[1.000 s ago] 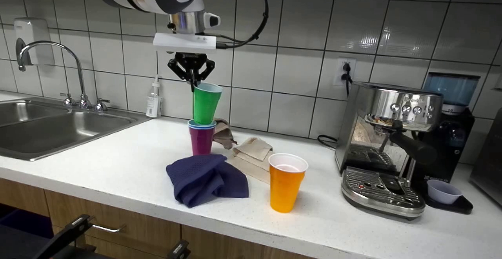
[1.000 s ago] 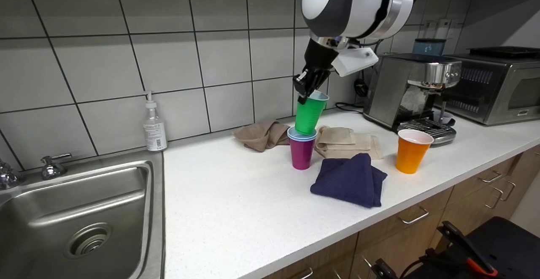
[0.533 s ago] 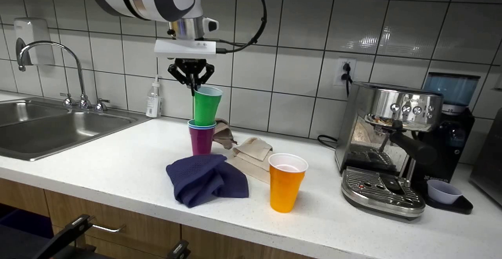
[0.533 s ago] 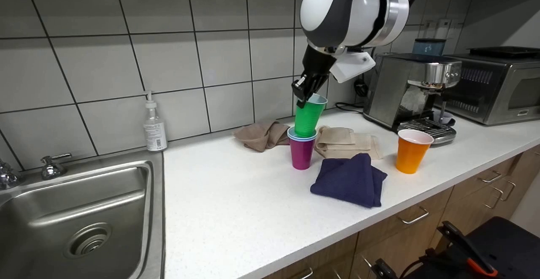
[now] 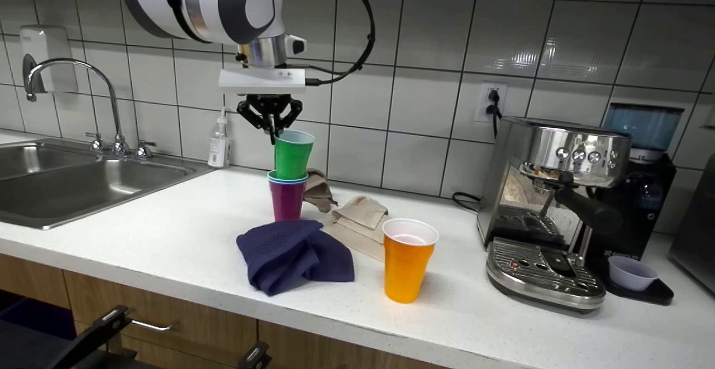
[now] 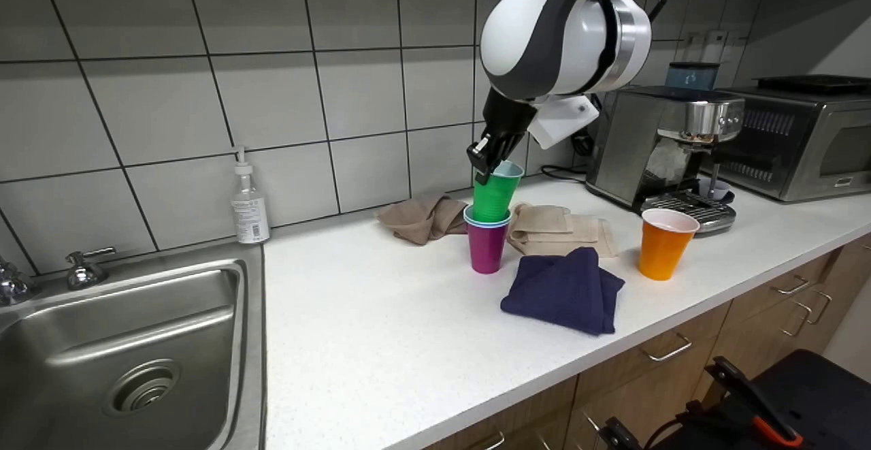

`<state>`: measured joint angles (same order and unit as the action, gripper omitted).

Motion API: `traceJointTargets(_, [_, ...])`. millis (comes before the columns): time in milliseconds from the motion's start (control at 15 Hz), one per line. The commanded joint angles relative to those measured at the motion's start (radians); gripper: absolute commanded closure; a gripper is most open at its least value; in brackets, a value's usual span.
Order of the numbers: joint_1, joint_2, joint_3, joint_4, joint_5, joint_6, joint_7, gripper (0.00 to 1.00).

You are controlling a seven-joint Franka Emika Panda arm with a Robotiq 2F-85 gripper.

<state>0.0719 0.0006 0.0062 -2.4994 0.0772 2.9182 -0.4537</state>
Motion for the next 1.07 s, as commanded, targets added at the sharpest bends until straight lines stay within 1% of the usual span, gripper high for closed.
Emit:
traceJointTargets(0, [0.004, 0.012, 0.002, -0.015, -0.060, 0.043, 0.047, 0.99])
traceJointTargets(67, [-0.010, 0.016, 0.015, -0.017, -0.081, 0.050, 0.062, 0.99])
traceJointTargets(667, [-0.011, 0.052, 0.012, -0.021, -0.217, 0.080, 0.152, 0.99])
traceJointTargets(867, [-0.010, 0.069, 0.006, -0.017, -0.262, 0.087, 0.182, 0.99])
traceJointTargets(933, [0.010, 0.074, -0.015, -0.015, -0.277, 0.086, 0.196, 0.99])
traceJointTargets(1000, [0.012, 0.079, -0.017, -0.012, -0.292, 0.082, 0.208, 0.99])
